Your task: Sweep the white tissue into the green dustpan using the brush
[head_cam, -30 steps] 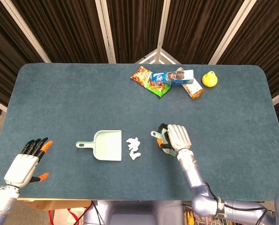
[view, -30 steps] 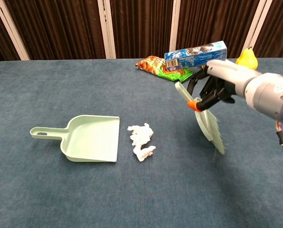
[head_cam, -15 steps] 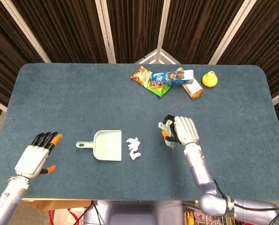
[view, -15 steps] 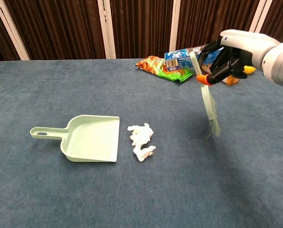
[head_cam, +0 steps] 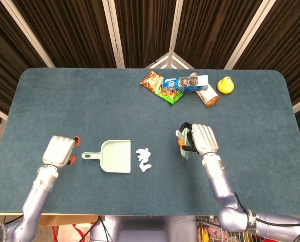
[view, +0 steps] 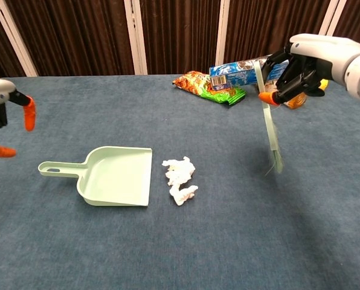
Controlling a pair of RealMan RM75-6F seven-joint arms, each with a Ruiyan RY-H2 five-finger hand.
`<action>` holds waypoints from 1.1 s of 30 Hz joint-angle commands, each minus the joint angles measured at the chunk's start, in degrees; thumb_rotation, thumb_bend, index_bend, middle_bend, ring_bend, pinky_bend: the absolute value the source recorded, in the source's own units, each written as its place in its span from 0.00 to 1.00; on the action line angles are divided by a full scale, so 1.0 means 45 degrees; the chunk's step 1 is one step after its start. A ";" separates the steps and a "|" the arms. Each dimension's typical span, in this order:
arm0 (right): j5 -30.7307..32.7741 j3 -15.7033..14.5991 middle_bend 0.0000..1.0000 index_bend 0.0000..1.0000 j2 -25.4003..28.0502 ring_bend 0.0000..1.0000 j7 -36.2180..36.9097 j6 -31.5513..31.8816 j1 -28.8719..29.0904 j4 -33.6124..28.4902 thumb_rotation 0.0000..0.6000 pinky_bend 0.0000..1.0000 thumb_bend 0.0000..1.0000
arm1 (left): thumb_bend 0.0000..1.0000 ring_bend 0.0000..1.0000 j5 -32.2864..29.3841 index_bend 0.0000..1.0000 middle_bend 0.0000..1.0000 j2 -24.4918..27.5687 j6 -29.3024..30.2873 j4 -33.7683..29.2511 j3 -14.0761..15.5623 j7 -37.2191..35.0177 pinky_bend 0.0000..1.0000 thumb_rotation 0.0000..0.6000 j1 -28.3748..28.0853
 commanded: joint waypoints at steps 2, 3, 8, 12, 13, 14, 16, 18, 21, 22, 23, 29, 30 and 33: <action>0.0029 -0.0016 0.90 0.86 0.0089 0.98 0.0084 -0.0005 0.0059 0.0018 1.00 0.90 0.55 | 0.30 1.00 -0.3544 0.46 1.00 -0.1454 0.0449 -0.0010 -0.0692 0.1734 1.00 1.00 -0.1359; 0.0038 -0.0036 0.90 0.86 0.0103 0.98 0.0106 -0.0011 0.0068 0.0020 1.00 0.90 0.55 | 0.31 1.00 -0.3846 0.46 1.00 -0.1583 0.0552 0.0037 -0.0712 0.1877 1.00 1.00 -0.1502; 0.0057 -0.0125 0.90 0.86 0.0150 0.98 0.0295 -0.0027 0.0096 0.0097 1.00 0.90 0.55 | 0.33 1.00 -0.4843 0.44 1.00 -0.2159 0.0969 0.0252 -0.0590 0.2242 1.00 1.00 -0.2082; 0.0058 -0.0182 0.90 0.86 0.0223 0.98 0.0439 -0.0066 0.0104 0.0169 1.00 0.90 0.55 | 0.35 1.00 -0.5078 0.42 1.00 -0.2412 0.1186 0.0305 -0.0448 0.2149 1.00 1.00 -0.2333; 0.0066 -0.0198 0.90 0.86 0.0246 0.98 0.0484 -0.0075 0.0103 0.0186 1.00 0.90 0.55 | 0.35 1.00 -0.5176 0.42 1.00 -0.2467 0.1235 0.0325 -0.0421 0.2108 1.00 1.00 -0.2397; 0.0080 -0.0205 0.90 0.86 0.0263 0.98 0.0526 -0.0079 0.0098 0.0187 1.00 0.90 0.55 | 0.36 1.00 -0.5255 0.42 1.00 -0.2507 0.1270 0.0342 -0.0393 0.2080 1.00 1.00 -0.2440; 0.0055 -0.0255 0.90 0.86 0.0310 0.98 0.0566 -0.0057 0.0076 0.0160 1.00 0.90 0.55 | 0.37 1.00 -0.5399 0.42 1.00 -0.2580 0.1344 0.0410 -0.0299 0.2103 1.00 1.00 -0.2536; 0.0024 -0.0275 0.90 0.86 0.0351 0.98 0.0599 -0.0039 0.0077 0.0139 1.00 0.90 0.55 | 0.37 1.00 -0.5525 0.43 1.00 -0.2625 0.1418 0.0452 -0.0233 0.2103 1.00 1.00 -0.2622; 0.0028 -0.0273 0.90 0.86 0.0406 0.98 0.0641 -0.0016 0.0093 0.0106 1.00 0.90 0.55 | 0.38 1.00 -0.5625 0.44 1.00 -0.2666 0.1529 0.0503 -0.0128 0.2050 1.00 1.00 -0.2714; 0.0029 -0.0288 0.90 0.86 0.0416 0.98 0.0637 -0.0018 0.0103 0.0092 1.00 0.90 0.55 | 0.39 1.00 -0.5654 0.44 1.00 -0.2673 0.1564 0.0521 -0.0090 0.2042 1.00 1.00 -0.2743; 0.0024 -0.0308 0.90 0.86 0.0417 0.98 0.0624 -0.0005 0.0114 0.0086 1.00 0.90 0.55 | 0.39 1.00 -0.5680 0.44 1.00 -0.2680 0.1589 0.0546 -0.0057 0.2031 1.00 1.00 -0.2774; 0.0054 -0.0412 0.90 0.86 0.0392 0.98 0.0659 0.0023 0.0144 0.0137 1.00 0.90 0.55 | 0.41 1.00 -0.5860 0.45 1.00 -0.2846 0.1649 0.0816 0.0044 0.1907 1.00 1.00 -0.3002; 0.0052 -0.0431 0.90 0.86 0.0384 0.98 0.0667 0.0025 0.0147 0.0155 1.00 0.90 0.55 | 0.41 1.00 -0.5892 0.45 1.00 -0.2891 0.1657 0.0868 0.0064 0.1907 1.00 1.00 -0.3044; 0.0063 -0.0484 0.90 0.86 0.0353 0.98 0.0704 0.0038 0.0154 0.0219 1.00 0.90 0.55 | 0.41 1.00 -0.6060 0.45 1.00 -0.3062 0.1692 0.1047 0.0131 0.1956 1.00 1.00 -0.3197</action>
